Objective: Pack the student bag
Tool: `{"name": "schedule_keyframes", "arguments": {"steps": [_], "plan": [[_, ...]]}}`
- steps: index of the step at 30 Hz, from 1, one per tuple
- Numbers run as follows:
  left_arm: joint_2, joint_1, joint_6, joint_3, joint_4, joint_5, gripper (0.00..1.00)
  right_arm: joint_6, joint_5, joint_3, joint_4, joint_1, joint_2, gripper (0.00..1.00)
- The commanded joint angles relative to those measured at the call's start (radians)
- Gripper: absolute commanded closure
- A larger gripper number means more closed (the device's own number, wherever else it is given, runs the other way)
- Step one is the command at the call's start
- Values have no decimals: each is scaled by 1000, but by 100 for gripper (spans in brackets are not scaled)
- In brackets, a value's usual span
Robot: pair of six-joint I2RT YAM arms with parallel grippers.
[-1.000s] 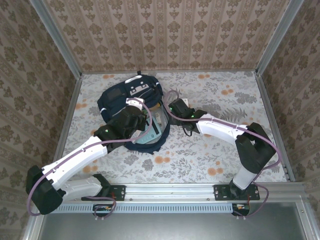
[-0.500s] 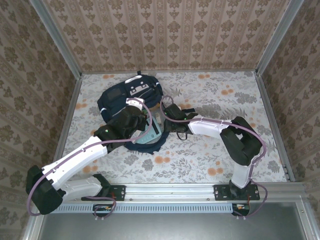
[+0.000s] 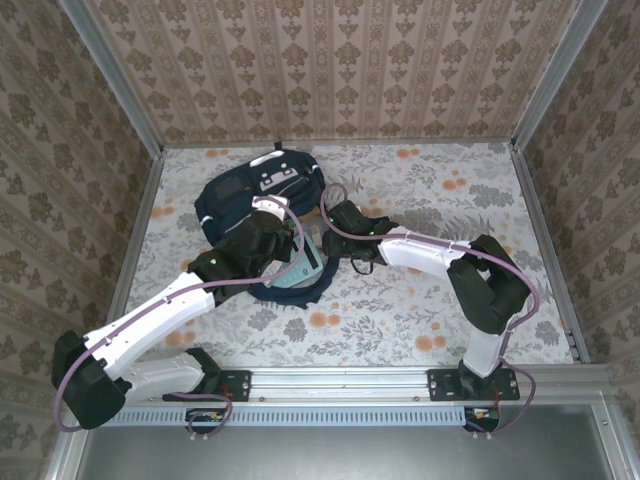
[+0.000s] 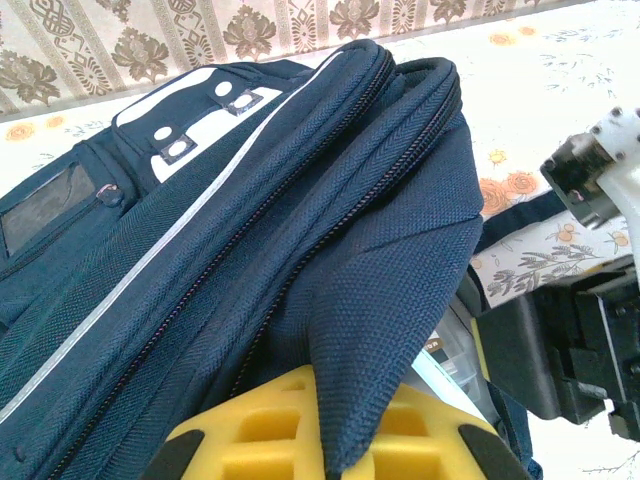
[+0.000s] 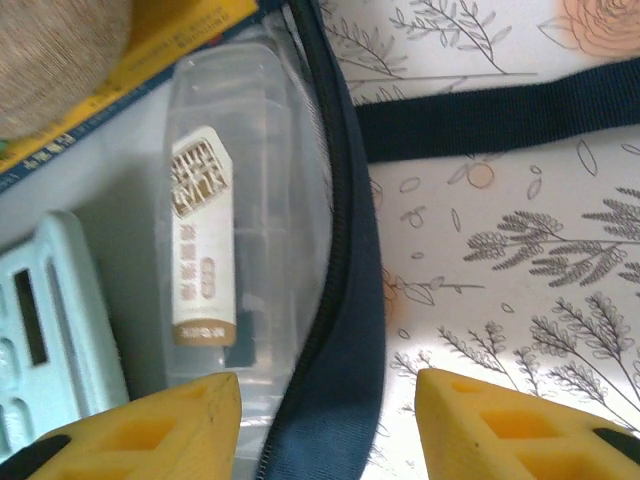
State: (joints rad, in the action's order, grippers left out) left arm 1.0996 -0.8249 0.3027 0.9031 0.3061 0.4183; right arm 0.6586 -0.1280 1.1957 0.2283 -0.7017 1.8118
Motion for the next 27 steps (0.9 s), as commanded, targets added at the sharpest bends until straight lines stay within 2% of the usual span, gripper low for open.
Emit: {"name": "schedule_keyframes", "arguments": {"steps": [1,4,8,11,12,24,25,27], "plan": [[-30,-8,9,23,-69,-7,99,-6,-45,64,61,-5,71,49],[-30,-10,6,22,-70,-7,99,-11,-65,68,65,-5,93,54],[-27,-10,7,23,-70,-9,100,-18,-75,45,59,-4,57,83],[-26,-11,8,22,-74,-22,100,-31,-117,32,72,-2,-2,98],[-26,-11,9,22,-76,-27,100,-38,-131,30,77,2,-24,100],[34,-60,-38,51,-94,-98,100,-74,-100,52,116,115,-109,100],[41,-63,-42,58,-92,-103,100,-74,-99,40,112,118,-114,98],[65,-71,-48,71,-85,-110,100,-84,-90,-1,88,119,-137,82]]}}
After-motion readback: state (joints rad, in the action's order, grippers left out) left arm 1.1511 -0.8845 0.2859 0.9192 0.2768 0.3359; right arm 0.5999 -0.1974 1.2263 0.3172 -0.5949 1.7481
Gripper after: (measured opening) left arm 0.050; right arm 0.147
